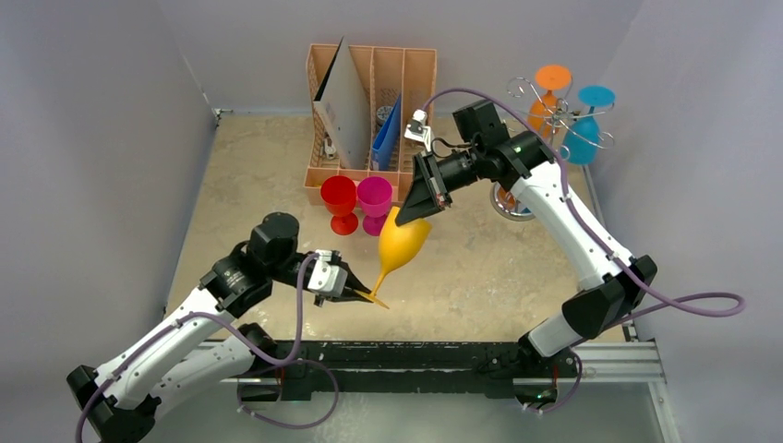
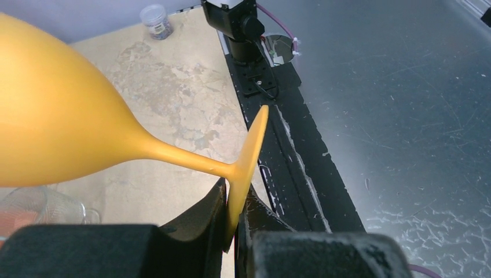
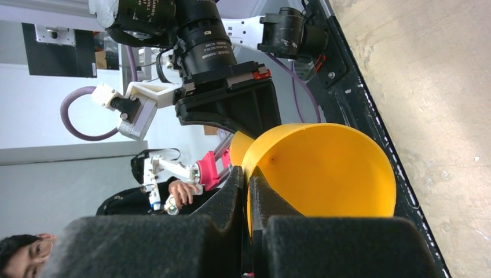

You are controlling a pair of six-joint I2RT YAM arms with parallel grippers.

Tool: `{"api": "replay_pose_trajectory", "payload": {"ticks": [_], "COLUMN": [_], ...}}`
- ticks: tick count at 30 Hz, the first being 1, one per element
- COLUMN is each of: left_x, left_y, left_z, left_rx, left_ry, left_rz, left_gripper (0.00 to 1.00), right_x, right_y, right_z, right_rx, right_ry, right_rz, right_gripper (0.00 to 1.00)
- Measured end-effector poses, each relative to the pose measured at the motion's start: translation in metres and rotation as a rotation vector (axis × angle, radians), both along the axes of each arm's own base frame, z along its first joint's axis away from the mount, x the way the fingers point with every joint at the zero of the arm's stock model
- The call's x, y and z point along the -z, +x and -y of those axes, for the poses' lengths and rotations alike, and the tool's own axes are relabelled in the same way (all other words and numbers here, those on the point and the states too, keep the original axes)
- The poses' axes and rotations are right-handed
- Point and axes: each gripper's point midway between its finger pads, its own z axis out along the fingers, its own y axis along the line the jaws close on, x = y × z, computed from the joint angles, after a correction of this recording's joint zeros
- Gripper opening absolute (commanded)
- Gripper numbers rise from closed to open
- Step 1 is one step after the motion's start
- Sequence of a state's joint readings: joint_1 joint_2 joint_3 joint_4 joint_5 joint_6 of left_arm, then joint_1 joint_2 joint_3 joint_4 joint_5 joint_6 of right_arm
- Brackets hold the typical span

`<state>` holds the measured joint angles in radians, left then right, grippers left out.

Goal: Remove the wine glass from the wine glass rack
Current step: Place the wine glass at the center of the board.

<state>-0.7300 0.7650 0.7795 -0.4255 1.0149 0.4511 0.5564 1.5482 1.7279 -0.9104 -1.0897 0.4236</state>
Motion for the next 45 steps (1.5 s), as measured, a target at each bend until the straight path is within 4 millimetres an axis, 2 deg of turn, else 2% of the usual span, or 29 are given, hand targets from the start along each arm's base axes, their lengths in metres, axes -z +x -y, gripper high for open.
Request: {"api": "replay_pose_trajectory", "payload": {"ticks": [6,12,18,20,23,28,31,32,33,35,39,42,45], "left_x": [0.005,0.005,0.006,0.005,0.004,0.004,0.005,0.005,0.006,0.005,-0.001,-0.008,-0.010], "left_y": [0.007,0.010,0.012,0.013,0.015,0.025,0.041,0.049,0.061,0.091,0.132,0.150,0.165], "left_z": [0.000,0.000,0.000,0.000,0.000,-0.003,-0.007,-0.010,-0.015,-0.032,-0.074,-0.099,-0.118], "left_rx": [-0.054,-0.081,-0.094,-0.100,-0.119,-0.197,-0.314,-0.372,-0.461,-0.696,-1.082,-1.293,-1.398], "left_ry": [0.018,0.021,0.025,0.023,0.019,0.030,0.047,0.053,0.060,0.068,0.073,0.102,0.106], "left_rz": [-0.024,-0.036,-0.039,-0.039,-0.036,-0.039,-0.047,-0.050,-0.058,-0.076,-0.104,-0.152,-0.201], "left_gripper": [0.19,0.35,0.47,0.53,0.70,0.78,0.81,0.88,0.95,0.99,1.00,1.00,1.00], "right_x": [-0.008,-0.012,-0.011,-0.009,-0.001,0.014,0.017,0.018,0.020,0.026,0.040,0.052,0.065], "right_y": [-0.006,-0.010,-0.013,-0.012,-0.009,0.005,0.013,0.016,0.019,0.026,0.034,0.030,0.026], "right_z": [0.003,0.004,0.002,0.002,0.003,0.009,0.015,0.017,0.021,0.027,0.031,0.024,0.013], "right_rx": [0.000,0.002,-0.005,-0.001,0.024,0.113,0.174,0.193,0.217,0.262,0.309,0.305,0.292], "right_ry": [0.015,0.019,0.014,0.003,-0.036,-0.133,-0.182,-0.197,-0.221,-0.276,-0.373,-0.446,-0.510], "right_rz": [0.032,0.055,0.058,0.065,0.085,0.152,0.217,0.238,0.262,0.306,0.378,0.446,0.508], "right_gripper": [0.00,0.00,0.00,0.00,0.00,0.00,0.00,0.00,0.00,0.00,0.00,0.00,0.00]}}
